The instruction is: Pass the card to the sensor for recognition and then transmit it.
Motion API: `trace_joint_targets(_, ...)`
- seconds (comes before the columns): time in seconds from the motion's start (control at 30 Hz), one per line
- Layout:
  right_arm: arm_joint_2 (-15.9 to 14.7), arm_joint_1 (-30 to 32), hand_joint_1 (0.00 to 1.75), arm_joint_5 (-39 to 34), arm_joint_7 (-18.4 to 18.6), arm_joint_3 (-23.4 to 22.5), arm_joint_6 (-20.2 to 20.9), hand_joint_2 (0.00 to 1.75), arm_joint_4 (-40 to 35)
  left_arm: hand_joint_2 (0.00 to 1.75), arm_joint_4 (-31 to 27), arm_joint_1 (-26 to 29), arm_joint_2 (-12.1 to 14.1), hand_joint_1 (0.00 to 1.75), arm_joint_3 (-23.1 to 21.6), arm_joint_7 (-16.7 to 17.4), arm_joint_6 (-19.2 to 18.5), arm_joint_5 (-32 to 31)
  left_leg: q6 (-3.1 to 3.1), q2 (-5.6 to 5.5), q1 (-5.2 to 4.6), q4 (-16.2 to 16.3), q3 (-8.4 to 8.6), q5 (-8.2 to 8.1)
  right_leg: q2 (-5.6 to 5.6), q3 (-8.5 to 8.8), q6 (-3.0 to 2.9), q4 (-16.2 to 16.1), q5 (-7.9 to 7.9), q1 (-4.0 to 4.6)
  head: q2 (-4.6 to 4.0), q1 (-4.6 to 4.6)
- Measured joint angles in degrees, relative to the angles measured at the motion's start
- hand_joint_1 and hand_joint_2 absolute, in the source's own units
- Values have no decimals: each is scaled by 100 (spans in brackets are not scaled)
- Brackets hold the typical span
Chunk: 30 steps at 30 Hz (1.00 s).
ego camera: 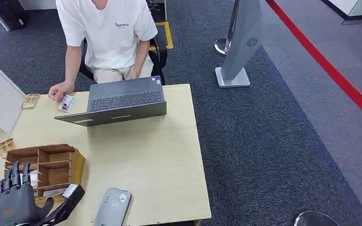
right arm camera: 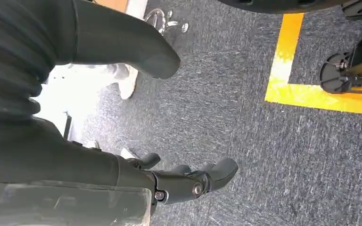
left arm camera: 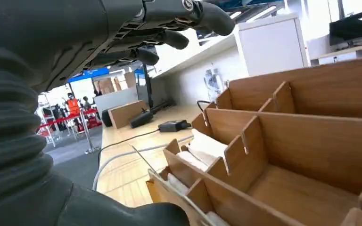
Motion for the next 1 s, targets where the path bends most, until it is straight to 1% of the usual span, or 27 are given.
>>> trace_joint_targets(0.37, -44, -15, 0, 0, -9, 0, -33, 175, 68, 175, 260, -1, -48, 0, -98, -9, -206, 0, 0, 0, 0, 0, 0, 0, 0, 0, 0, 0, 0, 0, 0, 0)
trace_joint_targets(0.4, -53, -17, 0, 0, -11, 0, -35, 175, 79, 175, 276, -1, -55, 175, -107, -9, -208, 0, 0, 0, 0, 0, 0, 0, 0, 0, 0, 0, 0, 0, 0, 0)
trace_joint_targets(0.5, -68, -17, 0, 0, -15, 0, -44, 175, 96, 175, 308, -5, -77, 175, -111, -81, -217, 0, 0, 0, 0, 0, 0, 0, 0, 0, 0, 0, 0, 0, 0, 0)
trace_joint_targets(0.73, -116, -18, 0, 0, -52, 11, -61, 175, 142, 175, 468, -13, -155, 175, -103, -536, -302, 0, 0, 0, 0, 0, -2, 0, 0, 0, 0, 0, 0, 0, 0, 0)
trace_joint_targets(1.0, -146, -19, 0, 0, -55, 13, -68, 175, 184, 175, 564, -37, -265, 175, -39, -695, -302, 0, 0, 0, 0, 0, -1, 0, 0, 0, 0, 0, 0, 0, 0, 0)
